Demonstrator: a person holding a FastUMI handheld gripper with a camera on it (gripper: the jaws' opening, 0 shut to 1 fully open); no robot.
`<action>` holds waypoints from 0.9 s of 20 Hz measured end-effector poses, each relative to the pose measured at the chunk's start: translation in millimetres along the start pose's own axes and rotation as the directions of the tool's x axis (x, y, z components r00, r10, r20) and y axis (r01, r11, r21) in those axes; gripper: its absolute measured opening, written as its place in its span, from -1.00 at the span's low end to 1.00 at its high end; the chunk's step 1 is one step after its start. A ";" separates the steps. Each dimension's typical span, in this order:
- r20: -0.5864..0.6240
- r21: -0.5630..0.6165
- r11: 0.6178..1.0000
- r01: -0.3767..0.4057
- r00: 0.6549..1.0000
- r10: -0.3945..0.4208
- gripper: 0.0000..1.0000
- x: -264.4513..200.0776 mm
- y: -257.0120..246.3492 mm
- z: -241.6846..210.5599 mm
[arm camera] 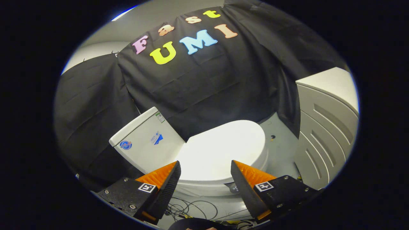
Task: Open the toilet lid.
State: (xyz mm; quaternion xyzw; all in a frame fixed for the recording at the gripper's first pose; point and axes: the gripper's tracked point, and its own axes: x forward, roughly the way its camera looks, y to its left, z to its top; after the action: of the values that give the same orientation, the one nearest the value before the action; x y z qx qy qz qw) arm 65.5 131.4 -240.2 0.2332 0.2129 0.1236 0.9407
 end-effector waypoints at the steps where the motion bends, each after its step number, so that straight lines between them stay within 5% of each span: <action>1: -0.009 0.023 1.000 0.002 1.000 -0.001 0.93 3.8 -3.1 -6.5; 11: -0.131 0.163 0.983 0.082 0.990 -0.061 0.90 28.5 -45.3 -73.4; 18: -0.157 0.360 0.920 0.154 0.982 -0.103 0.89 28.7 -84.1 -97.5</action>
State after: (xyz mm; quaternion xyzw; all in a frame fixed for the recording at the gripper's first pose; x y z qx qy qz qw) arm 57.3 106.1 -369.4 0.3831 0.3106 0.0346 0.8693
